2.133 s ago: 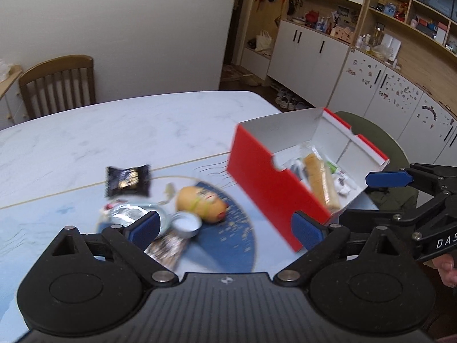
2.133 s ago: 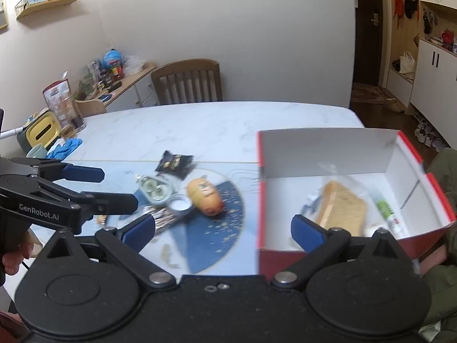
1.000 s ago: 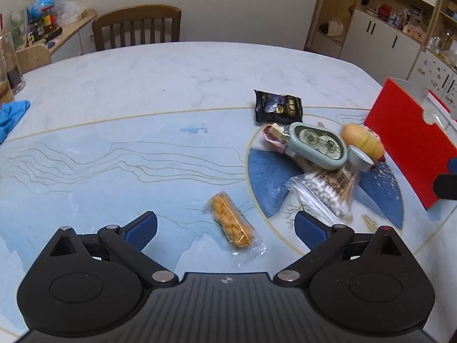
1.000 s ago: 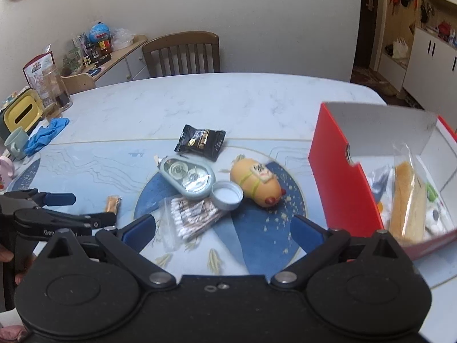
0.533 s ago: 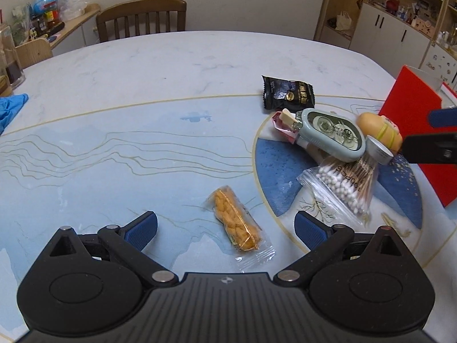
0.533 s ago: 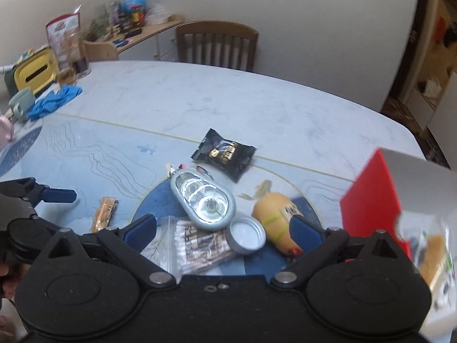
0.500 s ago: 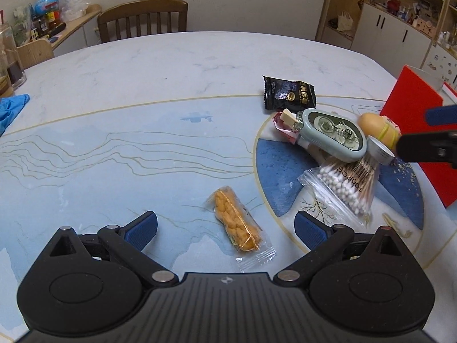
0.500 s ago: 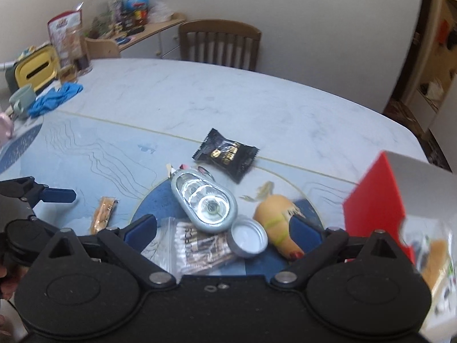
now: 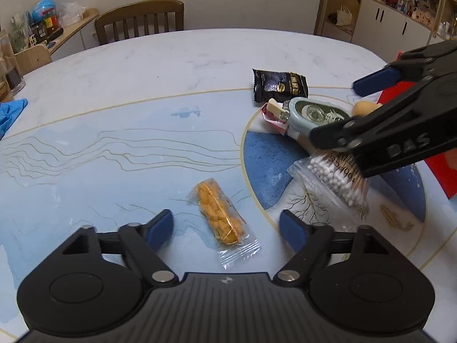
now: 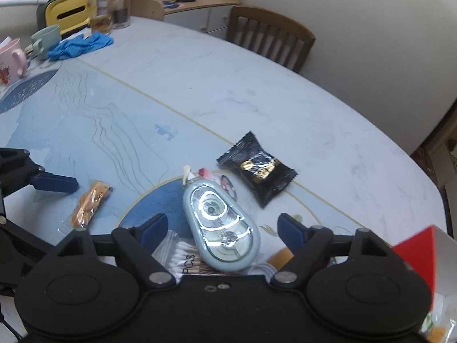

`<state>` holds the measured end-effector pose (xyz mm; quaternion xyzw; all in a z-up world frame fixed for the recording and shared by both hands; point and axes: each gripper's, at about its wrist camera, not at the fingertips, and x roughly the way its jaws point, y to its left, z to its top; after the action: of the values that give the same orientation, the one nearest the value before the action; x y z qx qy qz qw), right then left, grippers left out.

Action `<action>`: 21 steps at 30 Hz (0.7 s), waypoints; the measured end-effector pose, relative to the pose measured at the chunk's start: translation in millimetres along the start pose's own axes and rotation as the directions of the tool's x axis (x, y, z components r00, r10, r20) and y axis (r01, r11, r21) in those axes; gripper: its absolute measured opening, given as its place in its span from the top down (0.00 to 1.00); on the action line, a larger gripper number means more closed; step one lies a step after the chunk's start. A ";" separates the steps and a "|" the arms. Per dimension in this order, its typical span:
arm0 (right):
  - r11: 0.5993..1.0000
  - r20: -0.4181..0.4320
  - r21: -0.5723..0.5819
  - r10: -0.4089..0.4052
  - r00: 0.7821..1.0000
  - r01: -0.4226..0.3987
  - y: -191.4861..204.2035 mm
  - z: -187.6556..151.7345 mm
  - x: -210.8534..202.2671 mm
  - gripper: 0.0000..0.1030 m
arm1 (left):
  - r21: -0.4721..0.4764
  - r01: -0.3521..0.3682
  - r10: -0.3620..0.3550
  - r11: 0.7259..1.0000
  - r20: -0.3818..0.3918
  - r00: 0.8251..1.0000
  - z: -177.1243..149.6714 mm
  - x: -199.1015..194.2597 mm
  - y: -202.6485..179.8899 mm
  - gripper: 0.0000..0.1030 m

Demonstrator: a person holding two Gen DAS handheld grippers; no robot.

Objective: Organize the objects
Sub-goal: 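Grasp the orange snack packet with the left tool while the right tool grasps the correction tape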

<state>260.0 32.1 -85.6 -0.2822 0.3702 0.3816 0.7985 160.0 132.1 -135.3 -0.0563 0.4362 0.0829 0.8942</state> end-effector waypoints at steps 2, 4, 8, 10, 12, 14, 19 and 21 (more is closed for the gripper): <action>1.000 -0.008 -0.010 0.010 1.000 -0.010 -0.5 1.0 5.5 0.25 | -0.009 0.002 -0.002 1.000 0.002 1.000 2.0 -0.5 0.5 0.38; 1.000 -0.015 -0.019 0.017 1.000 -0.017 -0.5 1.8 9.5 0.28 | -0.010 -0.003 0.003 1.000 0.001 1.000 3.5 -1.0 0.5 0.48; 0.999 -0.027 -0.045 0.016 1.000 -0.017 0.0 1.8 16.0 0.29 | -0.007 -0.001 0.001 1.000 -0.002 1.000 4.0 -3.0 0.9 0.66; 0.998 -0.036 -0.066 0.008 0.999 -0.010 1.3 1.8 19.2 0.31 | -0.003 -0.001 0.001 1.000 -0.003 1.000 3.9 -3.1 1.7 0.70; 0.997 -0.046 -0.072 0.003 0.999 -0.006 0.7 1.7 21.7 0.39 | -0.002 0.002 -0.002 1.000 0.000 1.000 3.6 -2.8 3.4 0.76; 0.998 -0.052 -0.063 0.010 0.999 -0.014 -1.4 1.8 22.0 0.44 | -0.007 0.001 -0.001 1.000 0.000 1.000 3.9 -2.6 5.8 0.80; 0.998 -0.032 -0.060 0.009 0.999 -0.011 -1.1 2.4 16.7 0.45 | -0.023 0.011 -0.011 1.000 0.000 1.000 5.2 -1.8 9.2 0.80; 0.999 -0.020 -0.031 0.012 1.000 -0.012 -3.2 4.7 11.8 0.45 | -0.032 0.014 -0.014 0.999 -0.002 1.000 5.5 -1.7 10.6 0.80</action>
<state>269.5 38.5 -91.9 -0.2962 0.3736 0.3894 0.7881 161.1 143.3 -130.8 -0.0740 0.4352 0.0835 0.8934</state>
